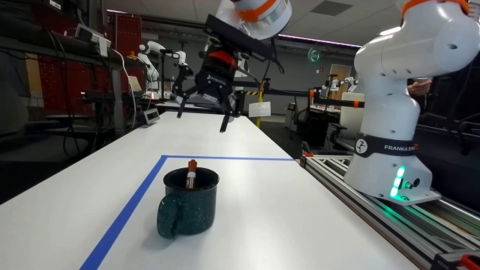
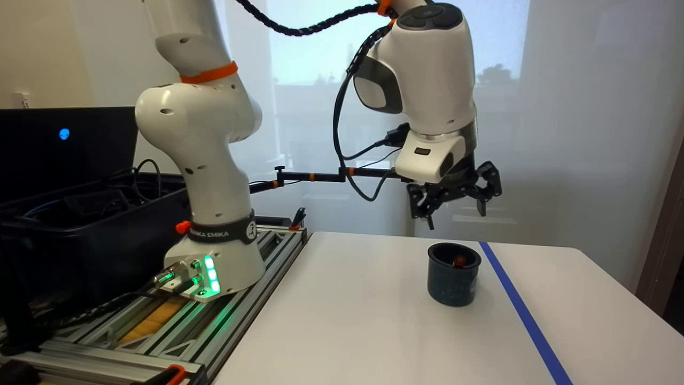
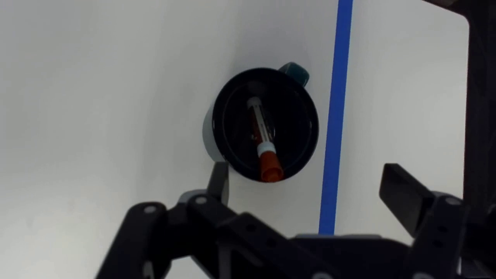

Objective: Remove the marker from the cup and put it on the table

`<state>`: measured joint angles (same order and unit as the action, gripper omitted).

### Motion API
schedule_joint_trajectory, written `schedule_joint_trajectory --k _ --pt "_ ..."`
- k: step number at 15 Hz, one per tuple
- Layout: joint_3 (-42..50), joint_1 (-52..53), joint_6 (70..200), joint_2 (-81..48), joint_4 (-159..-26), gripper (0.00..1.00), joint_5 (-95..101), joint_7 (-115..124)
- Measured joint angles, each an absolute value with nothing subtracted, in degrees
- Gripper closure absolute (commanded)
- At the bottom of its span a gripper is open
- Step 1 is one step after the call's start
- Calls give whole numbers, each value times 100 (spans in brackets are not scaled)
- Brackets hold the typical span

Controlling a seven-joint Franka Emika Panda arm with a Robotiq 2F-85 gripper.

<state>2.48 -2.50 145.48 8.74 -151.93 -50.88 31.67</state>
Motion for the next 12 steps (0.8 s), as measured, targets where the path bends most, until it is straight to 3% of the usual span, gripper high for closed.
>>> schedule_joint_trajectory --k 10,12 --pt "137 -168 14885 55 -15106 0 -7117 2308" --pt "137 -168 14925 -89 -15052 16 -7292 2154"
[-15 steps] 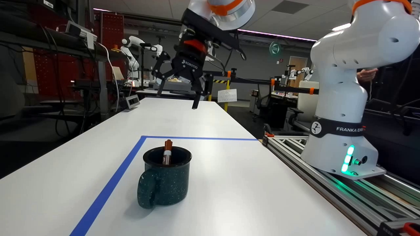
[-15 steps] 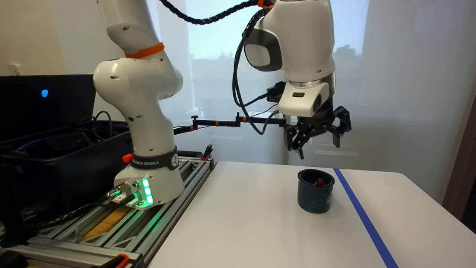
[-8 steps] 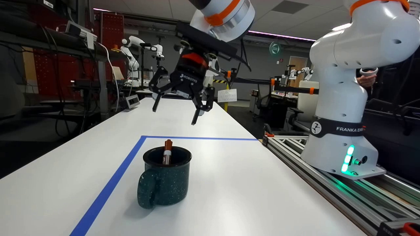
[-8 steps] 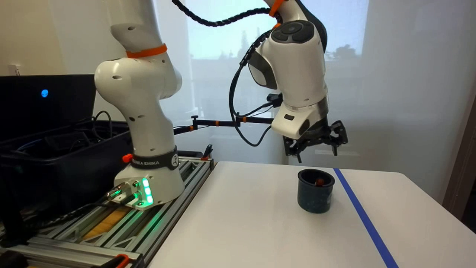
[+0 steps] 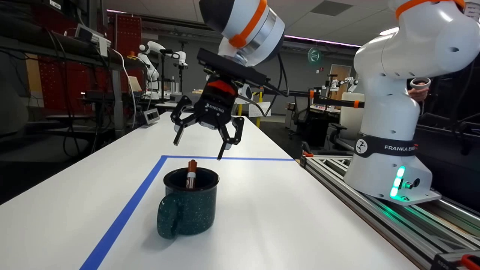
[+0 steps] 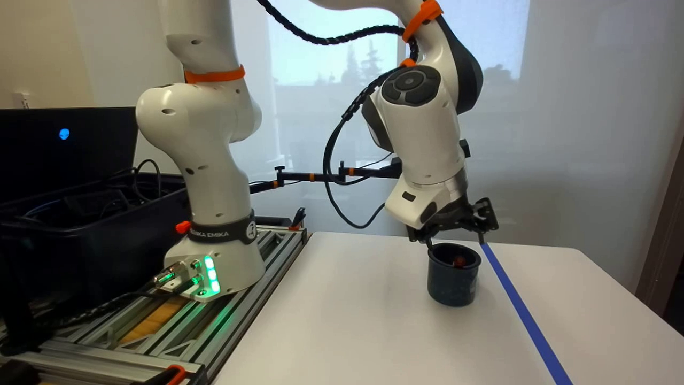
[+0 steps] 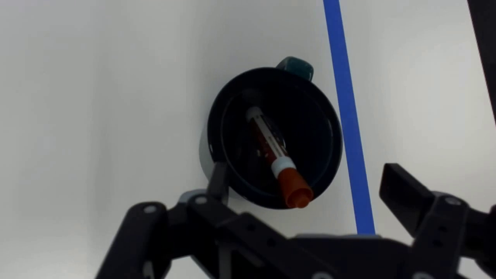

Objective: Remove the marker from the cup and put it on the table

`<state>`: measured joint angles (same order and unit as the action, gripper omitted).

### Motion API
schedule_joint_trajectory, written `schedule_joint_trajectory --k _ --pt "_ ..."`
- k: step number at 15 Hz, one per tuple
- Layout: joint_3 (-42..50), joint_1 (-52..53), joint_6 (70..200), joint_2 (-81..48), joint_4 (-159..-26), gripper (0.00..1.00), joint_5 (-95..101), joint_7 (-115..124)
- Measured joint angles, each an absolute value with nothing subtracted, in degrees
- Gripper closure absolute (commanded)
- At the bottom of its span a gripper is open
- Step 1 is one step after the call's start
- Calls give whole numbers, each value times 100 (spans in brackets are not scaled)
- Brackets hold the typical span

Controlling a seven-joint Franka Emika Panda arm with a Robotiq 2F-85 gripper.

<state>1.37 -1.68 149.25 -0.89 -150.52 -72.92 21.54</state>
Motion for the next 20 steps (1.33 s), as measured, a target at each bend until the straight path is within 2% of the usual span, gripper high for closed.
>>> schedule_joint_trajectory --k 2,3,5,7,14,15,16,17,20 --pt "137 -167 14927 -207 -14985 24 -7410 2048" --pt "137 -167 14927 -253 -14955 37 -7461 1999" --pt "137 -167 14927 -331 -14896 43 -7528 1924" --pt "137 -167 14927 -394 -14841 48 -7580 1876" --pt "141 -168 14927 -570 -14746 47 -7662 1833" --pt "142 -168 14927 -603 -14740 62 -7664 1826" --pt "144 -168 14927 -634 -14733 72 -7666 1816" --pt "144 -168 14925 -656 -14720 76 -7674 1803" --pt "144 -168 14925 -709 -14691 99 -7675 1770"
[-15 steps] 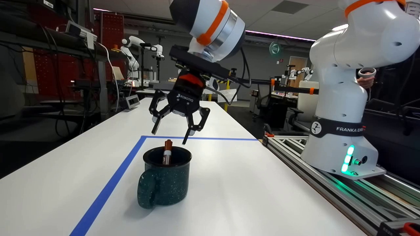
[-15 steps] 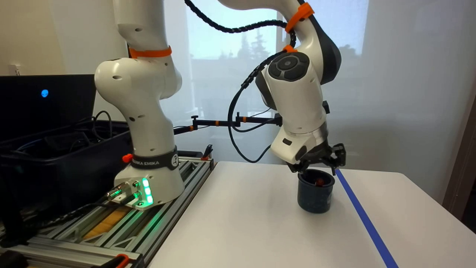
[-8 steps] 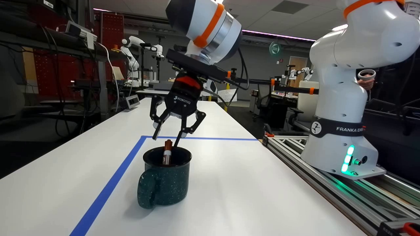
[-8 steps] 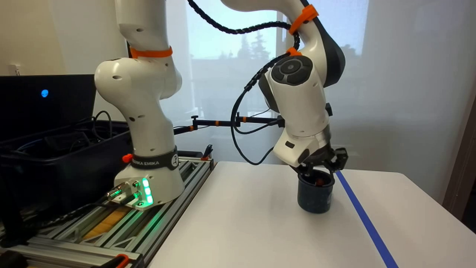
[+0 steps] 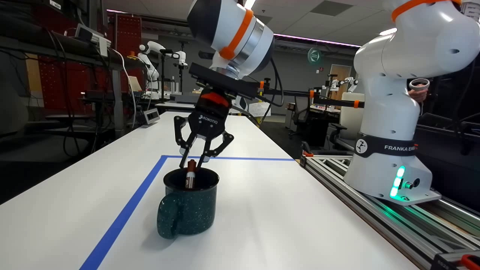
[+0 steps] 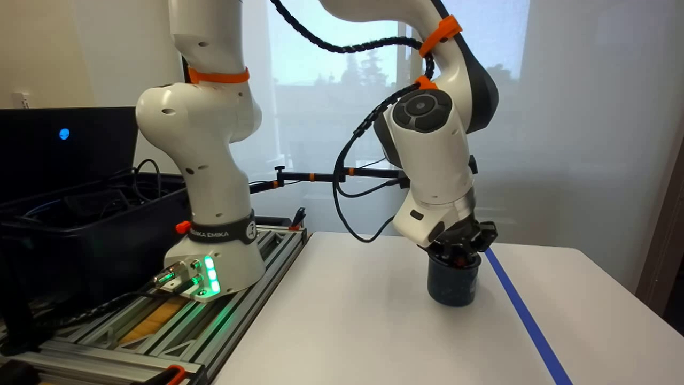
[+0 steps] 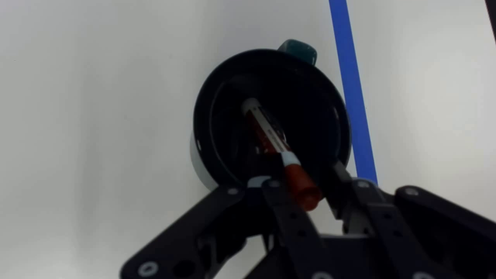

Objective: Remove the marker from the cup and put it on the table

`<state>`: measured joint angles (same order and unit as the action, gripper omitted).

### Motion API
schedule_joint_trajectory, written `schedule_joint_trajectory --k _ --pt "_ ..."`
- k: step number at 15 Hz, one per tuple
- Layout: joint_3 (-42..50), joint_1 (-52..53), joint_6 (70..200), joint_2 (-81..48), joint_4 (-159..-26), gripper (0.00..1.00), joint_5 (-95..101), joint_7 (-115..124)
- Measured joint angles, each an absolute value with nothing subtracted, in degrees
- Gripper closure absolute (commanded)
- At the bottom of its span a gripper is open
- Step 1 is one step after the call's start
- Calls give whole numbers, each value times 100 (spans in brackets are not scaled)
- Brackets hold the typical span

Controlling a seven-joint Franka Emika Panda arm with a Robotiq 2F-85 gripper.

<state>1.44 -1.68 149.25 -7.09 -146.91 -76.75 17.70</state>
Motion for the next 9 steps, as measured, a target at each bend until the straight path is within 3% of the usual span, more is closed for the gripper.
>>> schedule_joint_trajectory --k 9 --pt "234 -174 14911 -507 -14699 95 -7528 1856"
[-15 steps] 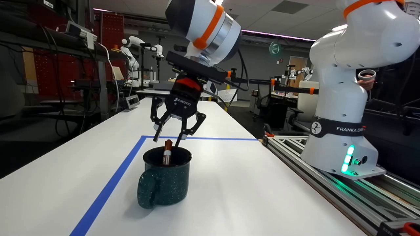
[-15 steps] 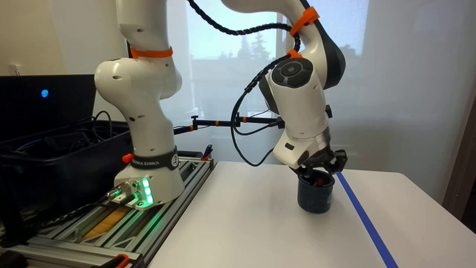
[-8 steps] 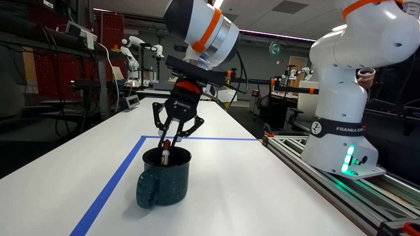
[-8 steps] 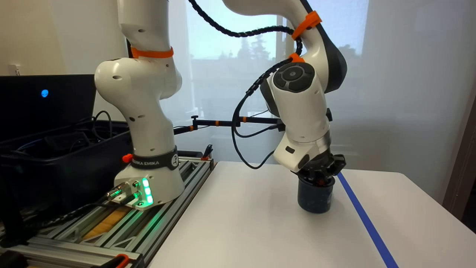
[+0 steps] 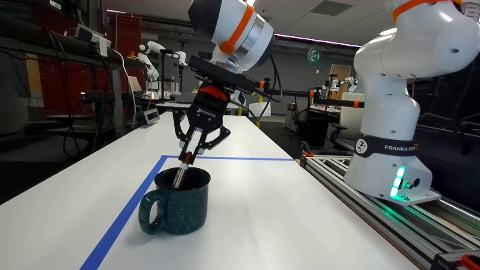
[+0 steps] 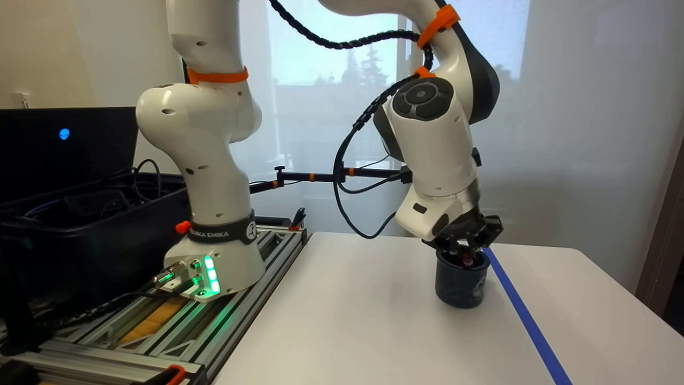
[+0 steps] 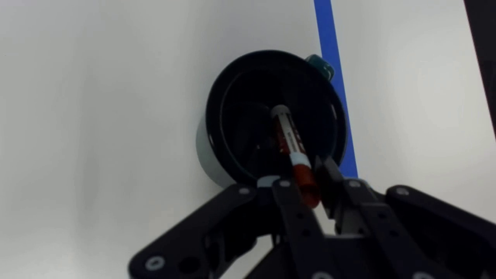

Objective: Remove the marker from the cup and put it on the table

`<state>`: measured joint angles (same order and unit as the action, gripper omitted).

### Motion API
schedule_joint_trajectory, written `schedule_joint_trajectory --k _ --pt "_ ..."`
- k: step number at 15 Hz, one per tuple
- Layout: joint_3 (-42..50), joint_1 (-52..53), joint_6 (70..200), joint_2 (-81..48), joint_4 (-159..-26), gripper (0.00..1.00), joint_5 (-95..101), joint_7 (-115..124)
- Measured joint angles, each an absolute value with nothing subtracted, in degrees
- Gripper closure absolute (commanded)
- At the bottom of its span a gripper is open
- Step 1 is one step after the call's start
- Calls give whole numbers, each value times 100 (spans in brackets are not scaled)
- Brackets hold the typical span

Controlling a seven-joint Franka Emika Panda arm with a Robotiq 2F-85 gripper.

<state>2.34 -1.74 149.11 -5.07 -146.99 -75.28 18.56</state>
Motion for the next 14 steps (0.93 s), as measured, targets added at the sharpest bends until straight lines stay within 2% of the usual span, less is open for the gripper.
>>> schedule_joint_trajectory --k 8,14 --pt "652 -572 14375 611 -14717 95 -5970 3265" --pt "1057 -999 14519 902 -14466 95 -6551 2642"
